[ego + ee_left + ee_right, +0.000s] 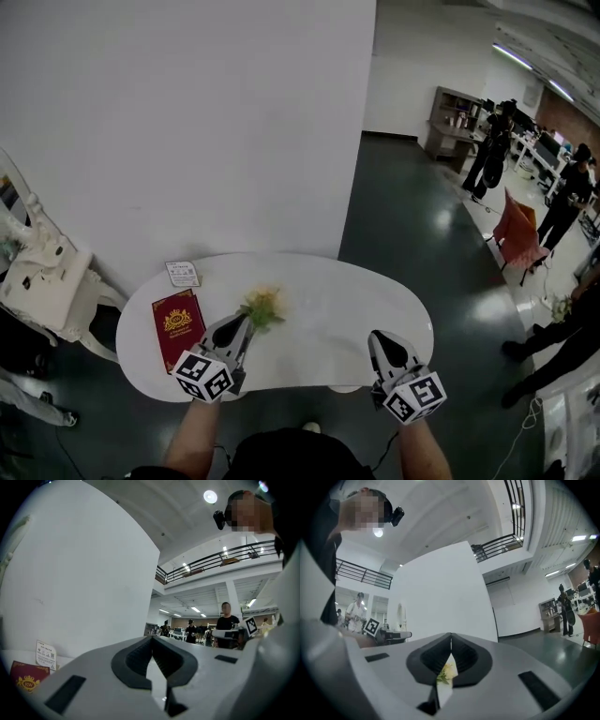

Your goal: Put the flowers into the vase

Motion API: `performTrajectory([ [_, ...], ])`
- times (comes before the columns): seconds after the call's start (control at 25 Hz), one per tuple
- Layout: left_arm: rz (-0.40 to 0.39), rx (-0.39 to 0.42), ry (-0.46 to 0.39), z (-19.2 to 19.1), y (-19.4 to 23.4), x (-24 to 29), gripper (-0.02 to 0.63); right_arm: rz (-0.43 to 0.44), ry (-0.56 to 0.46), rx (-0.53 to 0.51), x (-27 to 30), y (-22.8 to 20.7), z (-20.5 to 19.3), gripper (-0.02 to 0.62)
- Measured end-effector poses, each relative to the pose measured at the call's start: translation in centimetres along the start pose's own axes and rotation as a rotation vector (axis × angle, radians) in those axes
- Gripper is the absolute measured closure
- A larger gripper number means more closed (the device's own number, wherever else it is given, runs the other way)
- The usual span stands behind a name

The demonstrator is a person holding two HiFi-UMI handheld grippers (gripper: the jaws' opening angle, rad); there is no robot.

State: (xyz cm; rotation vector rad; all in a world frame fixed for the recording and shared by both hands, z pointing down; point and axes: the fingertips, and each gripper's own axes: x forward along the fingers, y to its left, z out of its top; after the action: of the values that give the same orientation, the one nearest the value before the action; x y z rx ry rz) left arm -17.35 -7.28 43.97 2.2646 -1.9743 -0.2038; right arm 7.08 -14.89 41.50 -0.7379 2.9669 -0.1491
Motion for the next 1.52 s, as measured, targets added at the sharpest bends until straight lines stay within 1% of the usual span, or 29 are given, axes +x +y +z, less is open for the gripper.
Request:
performTrajectory([
  [0.16,0.049,0.003,0.018,-0.7,0.2,0.5,0.597,0.039,0.02,0.001,1.1,-1.6,-0.5,0.572],
  [0.4,0.085,0.043,0.101,-2.1,0.7,1.3,0.597,0.081,0.028,0.031,3.5,-2.2,-1.6,0.572],
  [0.52,0.095,0.044,0.127,-2.5,1.7,1.7,0.597,0.091,0.037,0.045,4.7,-2.2,-2.2,0.572],
  [0.76,0.101,0.03,0.172,-3.5,4.6,3.8,0.597,0.076,0.055,0.035,7.3,-3.1,-2.4,0.572],
  [0.92,0.104,0.029,0.251,-4.7,6.4,5.8,0.595,0.07,0.047,0.033,9.4,-3.7,-2.1,0.572],
  [1.0,0.107,0.027,0.274,-5.0,7.2,6.6,0.595,0.072,0.049,0.038,10.5,-3.7,-2.3,0.572],
  [1.28,0.136,0.021,0.309,-6.4,9.6,7.7,0.595,0.083,0.072,0.054,13.2,-3.6,-3.9,0.572],
  [1.4,0.147,-0.004,0.357,-8.1,10.5,7.5,0.594,0.077,0.09,0.069,13.7,-4.0,-4.9,0.572],
  [1.44,0.147,-0.014,0.385,-8.9,10.7,7.5,0.573,0.076,0.097,0.074,13.8,-4.1,-5.2,0.572],
  [1.52,0.145,-0.03,0.447,-10.6,10.8,7.7,0.425,0.074,0.11,0.086,14.1,-4.2,-5.9,0.572],
])
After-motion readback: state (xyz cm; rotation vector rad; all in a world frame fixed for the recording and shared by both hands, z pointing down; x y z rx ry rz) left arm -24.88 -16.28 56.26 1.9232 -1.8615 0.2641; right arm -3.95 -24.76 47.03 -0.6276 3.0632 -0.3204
